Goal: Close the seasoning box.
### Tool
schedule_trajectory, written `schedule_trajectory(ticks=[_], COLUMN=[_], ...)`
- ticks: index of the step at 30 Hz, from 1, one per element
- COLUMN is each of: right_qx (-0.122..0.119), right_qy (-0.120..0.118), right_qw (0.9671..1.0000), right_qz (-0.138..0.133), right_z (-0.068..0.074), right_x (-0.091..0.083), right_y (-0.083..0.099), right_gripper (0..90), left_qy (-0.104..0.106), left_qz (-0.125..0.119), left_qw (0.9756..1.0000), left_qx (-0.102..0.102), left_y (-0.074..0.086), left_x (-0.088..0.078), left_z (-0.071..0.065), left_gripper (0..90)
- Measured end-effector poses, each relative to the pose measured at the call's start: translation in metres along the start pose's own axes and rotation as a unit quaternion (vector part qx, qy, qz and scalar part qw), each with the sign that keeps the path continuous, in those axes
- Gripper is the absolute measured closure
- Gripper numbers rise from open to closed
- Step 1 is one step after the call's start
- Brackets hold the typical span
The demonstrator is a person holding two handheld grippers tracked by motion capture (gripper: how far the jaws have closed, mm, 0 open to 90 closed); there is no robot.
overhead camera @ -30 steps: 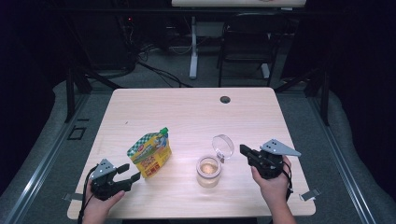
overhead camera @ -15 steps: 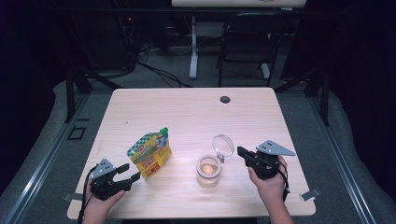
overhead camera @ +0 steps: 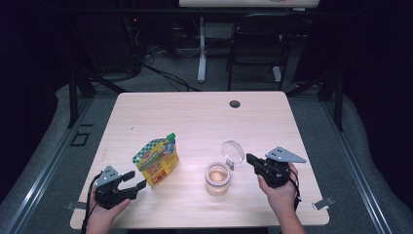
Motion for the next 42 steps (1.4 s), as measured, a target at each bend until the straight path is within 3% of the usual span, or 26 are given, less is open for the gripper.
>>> schedule_trajectory(ticks=[42], right_qx=[-0.012], right_qy=[-0.009], right_qw=[0.9999], right_qz=[0.001], right_z=[0.010], right_x=[0.004], right_y=[0.000], right_gripper=[90.0], left_qy=[-0.001], left_qz=[0.004], left_qw=[1.0000], left_qx=[0.002], left_y=[0.000], left_x=[0.000], left_z=[0.001], left_gripper=[38.4])
Point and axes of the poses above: each handheld gripper's, and its own axes: x roughly forward along the jaws, y roughly out of its underside, z roughly to its left, the point moved 6 cm from there along x, roughly forward along the jaws
